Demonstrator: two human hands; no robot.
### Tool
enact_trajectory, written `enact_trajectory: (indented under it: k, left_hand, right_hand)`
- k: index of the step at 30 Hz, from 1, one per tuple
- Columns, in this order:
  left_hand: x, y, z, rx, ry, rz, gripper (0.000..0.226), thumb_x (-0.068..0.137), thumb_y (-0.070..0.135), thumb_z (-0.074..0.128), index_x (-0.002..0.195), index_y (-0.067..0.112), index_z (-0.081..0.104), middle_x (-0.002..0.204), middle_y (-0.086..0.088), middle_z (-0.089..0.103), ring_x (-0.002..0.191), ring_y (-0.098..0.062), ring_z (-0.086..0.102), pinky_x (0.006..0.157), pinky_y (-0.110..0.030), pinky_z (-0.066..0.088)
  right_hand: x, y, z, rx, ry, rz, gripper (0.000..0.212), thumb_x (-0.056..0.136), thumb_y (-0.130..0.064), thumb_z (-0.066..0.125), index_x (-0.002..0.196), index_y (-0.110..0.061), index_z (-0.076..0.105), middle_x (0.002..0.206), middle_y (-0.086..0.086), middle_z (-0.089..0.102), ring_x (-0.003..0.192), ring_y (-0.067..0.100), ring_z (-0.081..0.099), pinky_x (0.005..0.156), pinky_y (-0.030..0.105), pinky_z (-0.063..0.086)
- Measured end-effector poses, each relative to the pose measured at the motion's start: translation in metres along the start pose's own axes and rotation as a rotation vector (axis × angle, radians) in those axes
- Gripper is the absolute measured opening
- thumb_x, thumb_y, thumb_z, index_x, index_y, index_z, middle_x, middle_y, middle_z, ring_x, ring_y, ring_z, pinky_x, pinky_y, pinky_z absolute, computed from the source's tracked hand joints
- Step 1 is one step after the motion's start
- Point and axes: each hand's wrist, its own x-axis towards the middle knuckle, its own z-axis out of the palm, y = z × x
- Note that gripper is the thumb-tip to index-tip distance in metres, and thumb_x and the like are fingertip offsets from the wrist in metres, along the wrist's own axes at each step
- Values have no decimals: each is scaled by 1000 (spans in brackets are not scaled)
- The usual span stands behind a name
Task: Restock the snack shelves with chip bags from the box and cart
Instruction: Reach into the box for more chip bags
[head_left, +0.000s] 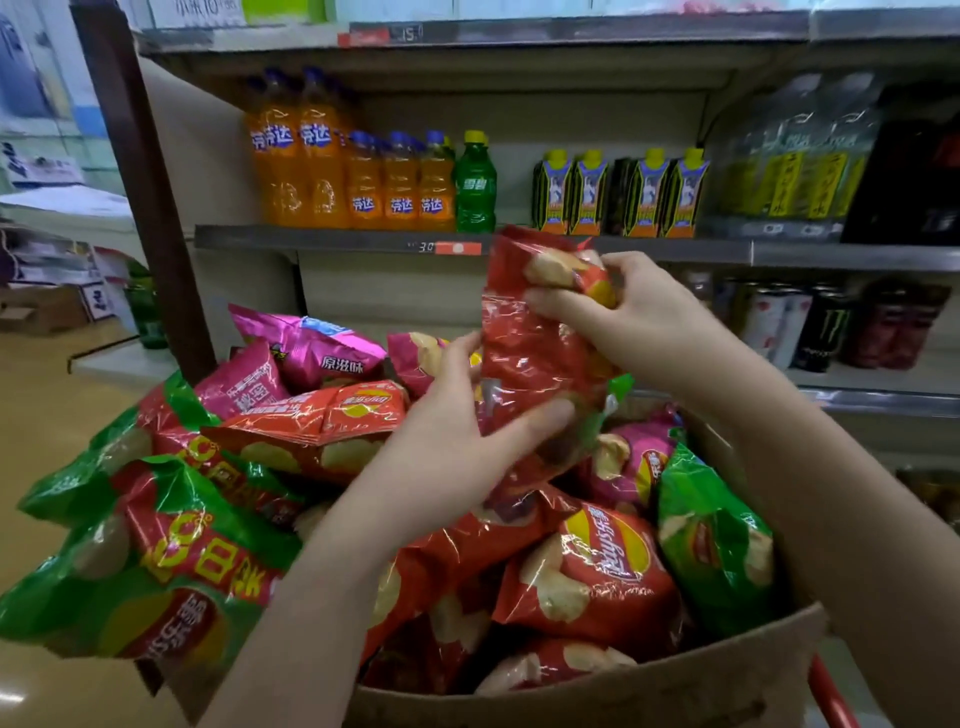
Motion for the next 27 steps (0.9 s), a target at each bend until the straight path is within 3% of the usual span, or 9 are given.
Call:
enact_trajectory:
  k: [4,6,8,10,12,15,18,21,27]
  left_hand:
    - [14,-4,15,-99,221,6,116,63,64,73,148,41,-2,142,12,40,125,-12,48,102,-33,43]
    - [17,-3,5,-116,354,46,100,74,47,74,149,31,10,120,18,50,111,-3,50,96,-20,39]
    - [17,-1,-15,-95,452,48,86,80,35,73,147,27,20,95,28,43,95,4,44,92,-17,31]
    - [14,-1,-33,-64,534,47,82,81,32,72,146,25,23,102,23,48,98,1,41,93,-23,30]
    - [12,-3,-44,-20,590,59,82,81,35,73,146,25,23,127,11,50,104,-3,39,94,-26,30]
    - [8,-7,-48,-30,575,68,84,79,38,73,146,26,22,131,13,44,109,-2,38,95,-26,31]
    - [6,-12,-44,-59,523,72,84,78,39,73,145,29,23,119,18,40,109,-2,41,93,-25,35]
    - [1,-16,-47,-49,504,71,85,77,40,73,145,31,23,117,20,39,107,0,41,91,-25,37]
    - [-5,-18,-59,-79,539,66,91,75,43,72,147,31,17,121,19,38,111,-2,41,99,-31,38]
  right_hand:
    - [2,-19,9,45,-81,-43,94,75,-71,60,147,-20,27,124,-7,55,112,14,58,82,24,50]
    - [2,-18,10,163,-126,-66,100,73,-77,52,153,-28,18,127,-10,60,111,8,61,89,28,51]
    - [3,-2,16,169,-117,-63,86,83,-70,48,152,-26,21,124,-7,62,100,6,65,85,34,56]
    - [-1,21,25,-159,-176,-95,61,96,-47,50,146,-18,31,124,-4,59,96,8,63,78,27,55]
    - [-9,42,42,-457,-446,-161,64,93,-45,58,146,-22,32,138,-1,51,116,13,54,96,32,50]
    - [-24,55,74,-596,-780,-216,105,77,-53,74,153,-42,3,159,-7,17,140,21,29,112,45,38]
    - [-27,60,96,-775,-721,-367,106,85,-34,72,150,-47,-10,162,-5,5,135,29,35,104,43,43]
    - [-20,57,84,-776,-595,-490,90,90,-29,66,151,-49,2,156,-6,26,128,23,44,101,39,45]
    - [-9,45,9,-598,-727,-415,90,81,-25,77,133,-73,22,144,-30,38,129,-3,40,108,29,40]
